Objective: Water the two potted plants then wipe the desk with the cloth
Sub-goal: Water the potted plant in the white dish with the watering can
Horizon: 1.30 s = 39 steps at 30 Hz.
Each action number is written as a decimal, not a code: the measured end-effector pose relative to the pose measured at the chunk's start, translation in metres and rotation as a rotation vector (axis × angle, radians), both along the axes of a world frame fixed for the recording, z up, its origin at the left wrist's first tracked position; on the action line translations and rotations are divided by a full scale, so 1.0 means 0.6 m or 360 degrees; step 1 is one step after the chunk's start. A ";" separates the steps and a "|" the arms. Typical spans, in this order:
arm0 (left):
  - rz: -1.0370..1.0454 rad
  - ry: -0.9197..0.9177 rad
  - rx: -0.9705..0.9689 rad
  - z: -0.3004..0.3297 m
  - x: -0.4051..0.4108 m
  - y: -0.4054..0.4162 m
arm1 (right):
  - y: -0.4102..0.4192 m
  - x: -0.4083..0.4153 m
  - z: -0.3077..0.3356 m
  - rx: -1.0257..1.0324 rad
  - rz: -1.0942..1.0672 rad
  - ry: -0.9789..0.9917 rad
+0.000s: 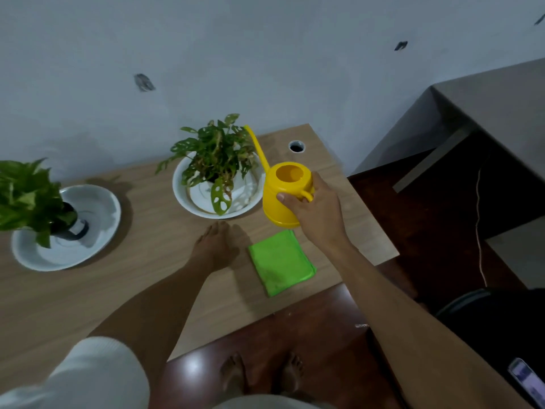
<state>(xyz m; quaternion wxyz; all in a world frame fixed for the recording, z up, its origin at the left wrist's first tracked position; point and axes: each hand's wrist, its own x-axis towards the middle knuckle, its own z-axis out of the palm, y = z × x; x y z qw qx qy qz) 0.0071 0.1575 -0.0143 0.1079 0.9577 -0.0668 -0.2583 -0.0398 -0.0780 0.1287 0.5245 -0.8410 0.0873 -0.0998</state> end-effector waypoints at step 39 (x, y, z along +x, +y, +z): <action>-0.0069 -0.0180 -0.0250 -0.160 -0.037 0.155 | 0.184 0.037 0.133 -0.0586 -0.0189 0.0099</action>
